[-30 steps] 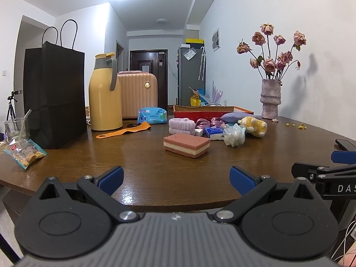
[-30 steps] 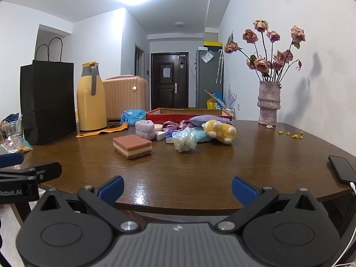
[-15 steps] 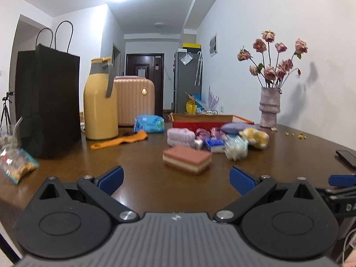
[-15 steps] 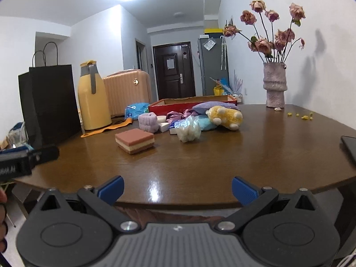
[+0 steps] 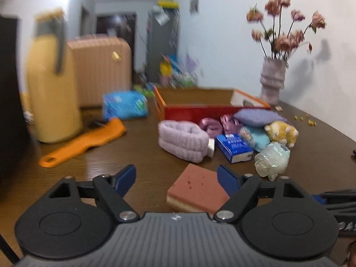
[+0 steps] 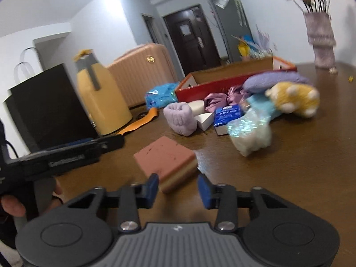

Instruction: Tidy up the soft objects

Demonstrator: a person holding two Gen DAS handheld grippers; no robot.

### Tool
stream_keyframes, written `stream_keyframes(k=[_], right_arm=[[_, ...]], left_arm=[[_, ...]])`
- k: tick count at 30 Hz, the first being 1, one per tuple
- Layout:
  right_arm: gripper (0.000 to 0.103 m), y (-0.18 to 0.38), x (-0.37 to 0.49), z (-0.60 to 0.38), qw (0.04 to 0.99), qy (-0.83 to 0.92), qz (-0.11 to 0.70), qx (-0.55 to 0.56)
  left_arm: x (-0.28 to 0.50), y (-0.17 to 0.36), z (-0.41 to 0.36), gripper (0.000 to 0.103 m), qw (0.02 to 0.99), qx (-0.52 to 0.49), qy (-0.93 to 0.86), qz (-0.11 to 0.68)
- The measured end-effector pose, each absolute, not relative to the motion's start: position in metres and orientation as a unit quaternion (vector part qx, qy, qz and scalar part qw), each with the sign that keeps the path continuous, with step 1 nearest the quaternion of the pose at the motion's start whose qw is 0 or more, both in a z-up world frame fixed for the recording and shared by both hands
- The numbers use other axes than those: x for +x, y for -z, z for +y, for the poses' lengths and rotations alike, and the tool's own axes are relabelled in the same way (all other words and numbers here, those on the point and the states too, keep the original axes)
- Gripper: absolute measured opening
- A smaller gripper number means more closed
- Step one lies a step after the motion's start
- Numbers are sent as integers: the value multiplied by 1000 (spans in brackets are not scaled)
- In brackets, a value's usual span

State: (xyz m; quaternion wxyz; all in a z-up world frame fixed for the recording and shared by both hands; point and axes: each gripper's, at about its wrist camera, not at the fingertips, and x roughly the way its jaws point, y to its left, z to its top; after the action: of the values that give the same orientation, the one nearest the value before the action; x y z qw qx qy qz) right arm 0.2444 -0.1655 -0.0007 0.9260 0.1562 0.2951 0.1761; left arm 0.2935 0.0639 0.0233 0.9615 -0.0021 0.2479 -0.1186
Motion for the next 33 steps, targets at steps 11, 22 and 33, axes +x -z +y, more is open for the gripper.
stream_keyframes(k=[11, 22, 33], right_arm=[[23, 15, 307, -174, 912, -148, 331, 189], [36, 25, 319, -210, 869, -187, 382, 252], [34, -87, 382, -242, 898, -211, 313, 226]], left_arm=[[324, 4, 73, 33, 893, -145, 196, 378], [318, 8, 66, 28, 868, -212, 173, 415], [375, -102, 23, 27, 909, -164, 192, 331]])
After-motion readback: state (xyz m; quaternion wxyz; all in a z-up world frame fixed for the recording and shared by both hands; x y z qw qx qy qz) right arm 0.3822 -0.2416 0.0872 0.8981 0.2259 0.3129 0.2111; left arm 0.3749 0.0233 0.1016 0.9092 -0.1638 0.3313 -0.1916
